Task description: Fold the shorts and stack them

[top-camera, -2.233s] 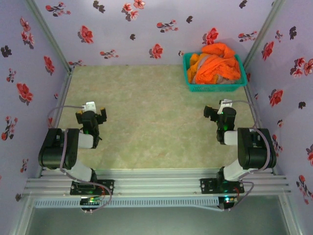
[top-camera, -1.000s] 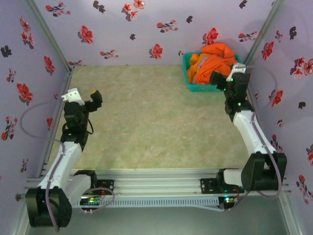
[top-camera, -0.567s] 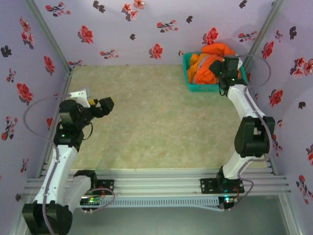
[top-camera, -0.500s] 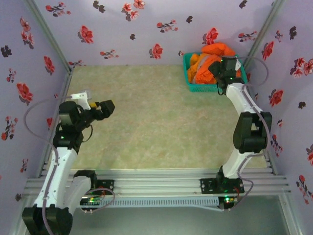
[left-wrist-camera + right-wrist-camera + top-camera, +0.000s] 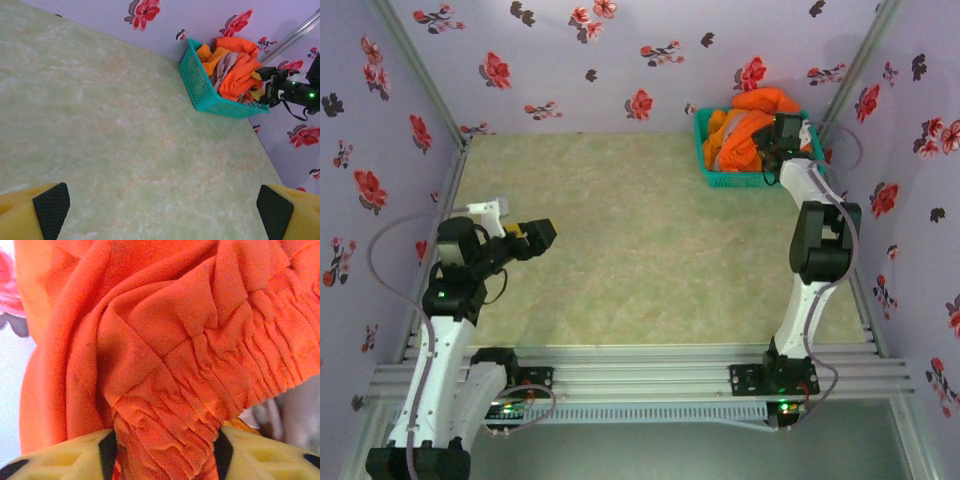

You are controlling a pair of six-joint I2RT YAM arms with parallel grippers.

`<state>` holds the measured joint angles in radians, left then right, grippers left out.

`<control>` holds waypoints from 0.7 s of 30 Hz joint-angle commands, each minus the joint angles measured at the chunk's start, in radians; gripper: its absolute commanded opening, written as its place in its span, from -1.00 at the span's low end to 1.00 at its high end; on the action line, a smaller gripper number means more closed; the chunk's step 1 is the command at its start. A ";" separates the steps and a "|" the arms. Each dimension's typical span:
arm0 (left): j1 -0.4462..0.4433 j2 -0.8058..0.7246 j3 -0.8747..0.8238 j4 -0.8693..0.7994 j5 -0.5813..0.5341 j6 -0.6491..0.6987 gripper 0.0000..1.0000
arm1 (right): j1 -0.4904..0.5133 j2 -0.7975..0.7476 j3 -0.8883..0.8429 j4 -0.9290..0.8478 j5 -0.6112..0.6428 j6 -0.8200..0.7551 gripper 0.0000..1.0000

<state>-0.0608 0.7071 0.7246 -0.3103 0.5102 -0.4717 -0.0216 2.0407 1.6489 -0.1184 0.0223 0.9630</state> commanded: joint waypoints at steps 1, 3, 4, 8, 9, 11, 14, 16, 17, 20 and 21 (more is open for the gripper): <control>-0.004 -0.009 -0.012 0.001 0.024 0.016 0.99 | -0.001 0.039 0.076 0.024 -0.034 0.020 -0.12; -0.004 -0.008 -0.021 0.014 0.025 0.013 0.99 | 0.000 0.051 0.089 0.026 -0.041 0.019 -0.36; -0.004 -0.008 -0.025 0.018 0.024 0.014 0.99 | 0.000 0.051 0.092 0.031 -0.049 0.023 -0.50; -0.004 -0.007 -0.031 0.022 0.025 0.014 0.99 | 0.010 0.020 0.105 0.051 -0.083 0.020 -0.94; -0.004 -0.007 -0.032 0.025 0.025 0.009 0.98 | 0.016 0.003 0.107 0.056 -0.085 0.011 -0.99; -0.004 -0.007 -0.032 0.030 0.024 0.004 0.98 | 0.024 -0.032 0.110 0.056 -0.087 -0.010 -1.00; -0.003 -0.008 -0.031 0.033 0.025 0.004 0.98 | 0.035 -0.083 0.109 0.052 -0.080 -0.028 -1.00; -0.004 -0.009 -0.030 0.035 0.025 0.002 0.98 | 0.041 -0.116 0.110 0.048 -0.074 -0.034 -1.00; -0.004 -0.010 -0.030 0.033 0.024 0.002 0.98 | 0.044 -0.126 0.112 0.045 -0.073 -0.036 -1.00; -0.004 -0.014 -0.029 0.032 0.026 -0.004 0.99 | 0.051 -0.158 0.114 0.038 -0.069 -0.060 -1.00; -0.004 -0.018 -0.029 0.030 0.026 -0.006 0.98 | 0.054 -0.167 0.114 0.033 -0.063 -0.067 -1.00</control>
<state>-0.0608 0.7071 0.6998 -0.3000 0.5102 -0.4728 0.0219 1.9430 1.7218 -0.1036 -0.0418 0.9401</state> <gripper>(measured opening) 0.993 0.072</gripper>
